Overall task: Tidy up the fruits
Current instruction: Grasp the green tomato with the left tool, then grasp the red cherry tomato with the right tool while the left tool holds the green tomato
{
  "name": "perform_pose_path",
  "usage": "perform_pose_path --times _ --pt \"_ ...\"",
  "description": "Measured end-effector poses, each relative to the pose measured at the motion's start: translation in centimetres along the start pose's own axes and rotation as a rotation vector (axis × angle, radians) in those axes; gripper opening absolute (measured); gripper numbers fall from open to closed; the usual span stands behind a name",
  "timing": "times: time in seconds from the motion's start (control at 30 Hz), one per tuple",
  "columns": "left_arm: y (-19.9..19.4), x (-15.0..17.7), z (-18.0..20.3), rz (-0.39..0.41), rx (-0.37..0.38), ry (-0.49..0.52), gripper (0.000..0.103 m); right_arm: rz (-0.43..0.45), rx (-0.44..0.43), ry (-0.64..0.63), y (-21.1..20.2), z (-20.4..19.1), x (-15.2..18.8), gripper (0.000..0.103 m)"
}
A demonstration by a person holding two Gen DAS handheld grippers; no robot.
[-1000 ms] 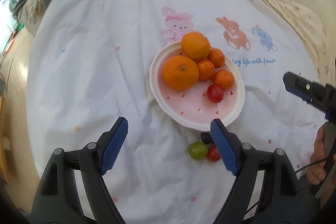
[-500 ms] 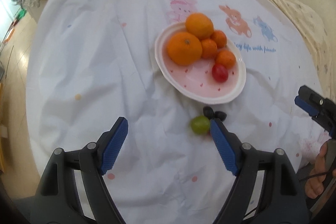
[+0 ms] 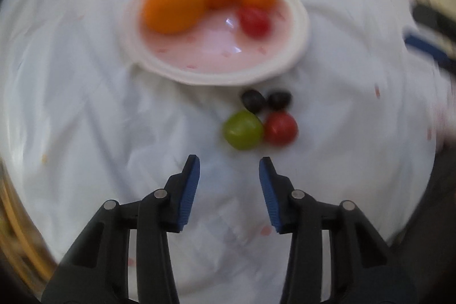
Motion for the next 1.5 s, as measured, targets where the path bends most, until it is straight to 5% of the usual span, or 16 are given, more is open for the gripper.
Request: perform_pose_path --times 0.1,0.23,0.43,0.9,1.2,1.5 --pt "0.2 -0.8 0.6 -0.054 -0.058 0.223 0.039 -0.016 -0.005 0.006 0.3 0.0 -0.1 0.074" --pt "0.9 -2.0 0.3 -0.126 -0.040 0.335 0.039 -0.013 -0.017 0.006 0.1 -0.3 -0.3 0.074" --pt "2.4 -2.1 1.5 -0.230 0.018 0.412 0.039 -0.023 -0.013 0.016 0.2 -0.1 -0.4 0.074" --pt "3.3 -5.6 3.0 -0.185 -0.014 0.482 0.034 -0.038 -0.021 0.046 0.4 0.2 -0.5 0.074" --pt "0.4 -4.5 3.2 -0.127 0.007 0.432 0.027 -0.038 -0.021 0.050 0.4 0.4 -0.6 0.074" --pt "-5.2 -3.0 0.4 0.010 0.038 0.059 0.027 -0.077 -0.019 0.014 1.3 -0.6 0.6 0.074"
Point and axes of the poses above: each gripper's, at about its wrist camera, not at the fingertips, and y roughly the way its jaws point, z to its right, x to its underside, the point moved 7 cm from there along y, roughly the way its jaws point, and after that the axes turned 9 degrees about y, right-handed, at the moved point
